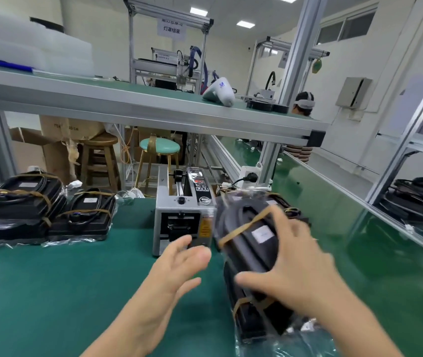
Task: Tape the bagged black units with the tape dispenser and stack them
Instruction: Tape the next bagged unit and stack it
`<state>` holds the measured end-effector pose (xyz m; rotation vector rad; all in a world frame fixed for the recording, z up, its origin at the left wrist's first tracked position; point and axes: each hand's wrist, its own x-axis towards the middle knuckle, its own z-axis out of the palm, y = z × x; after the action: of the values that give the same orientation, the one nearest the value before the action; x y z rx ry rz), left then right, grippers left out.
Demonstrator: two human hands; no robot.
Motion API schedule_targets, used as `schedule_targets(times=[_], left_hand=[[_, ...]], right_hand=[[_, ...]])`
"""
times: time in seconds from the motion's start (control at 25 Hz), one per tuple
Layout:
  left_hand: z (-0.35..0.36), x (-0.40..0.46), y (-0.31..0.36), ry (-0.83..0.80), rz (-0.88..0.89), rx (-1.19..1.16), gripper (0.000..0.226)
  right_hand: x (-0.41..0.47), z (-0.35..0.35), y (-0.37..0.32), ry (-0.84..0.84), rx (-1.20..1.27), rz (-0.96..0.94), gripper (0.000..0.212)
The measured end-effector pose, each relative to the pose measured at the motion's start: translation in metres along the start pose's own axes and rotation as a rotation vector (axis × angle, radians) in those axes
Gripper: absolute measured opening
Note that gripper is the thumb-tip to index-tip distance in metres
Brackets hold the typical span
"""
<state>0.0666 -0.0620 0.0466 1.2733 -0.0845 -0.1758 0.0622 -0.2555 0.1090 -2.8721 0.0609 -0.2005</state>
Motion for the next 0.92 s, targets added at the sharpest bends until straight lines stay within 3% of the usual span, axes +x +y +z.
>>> schedule_targets(times=[0.08, 0.2, 0.28, 0.4, 0.44, 0.52, 0.6, 0.68, 0.76, 0.92], left_hand=[[0.002, 0.004, 0.01, 0.003, 0.027, -0.162, 0.067], [-0.027, 0.001, 0.025, 0.243, 0.197, -0.142, 0.062], [-0.054, -0.005, 0.032, 0.315, 0.326, -0.08, 0.068], [-0.09, -0.015, 0.034, 0.381, 0.426, 0.127, 0.079], [-0.099, -0.017, 0.033, 0.372, 0.436, 0.175, 0.083], [-0.111, -0.021, 0.029, 0.324, 0.428, 0.248, 0.088], [-0.118, -0.024, 0.024, 0.28, 0.416, 0.294, 0.088], [-0.122, -0.027, 0.018, 0.238, 0.407, 0.311, 0.088], [-0.124, -0.029, 0.012, 0.191, 0.398, 0.325, 0.089], [-0.13, -0.033, 0.004, 0.117, 0.396, 0.377, 0.102]], right_hand=[[-0.017, 0.026, -0.041, -0.005, 0.106, -0.141, 0.127], [-0.027, 0.055, -0.082, -0.075, 0.32, -0.205, 0.114], [-0.027, 0.059, -0.092, 0.105, 0.254, -0.329, 0.089], [-0.021, 0.056, -0.105, 0.443, 0.424, -0.706, 0.026], [-0.015, 0.057, -0.109, 0.474, 0.454, -0.823, 0.02], [0.001, 0.056, -0.118, 0.458, 0.464, -0.857, 0.031], [0.019, 0.053, -0.123, 0.305, 0.59, -0.8, 0.034], [0.034, 0.052, -0.125, 0.093, 0.761, -0.771, 0.011], [0.048, 0.056, -0.13, -0.104, 0.871, -0.679, 0.015], [0.071, 0.076, -0.139, -0.463, 0.83, -0.361, 0.018]])
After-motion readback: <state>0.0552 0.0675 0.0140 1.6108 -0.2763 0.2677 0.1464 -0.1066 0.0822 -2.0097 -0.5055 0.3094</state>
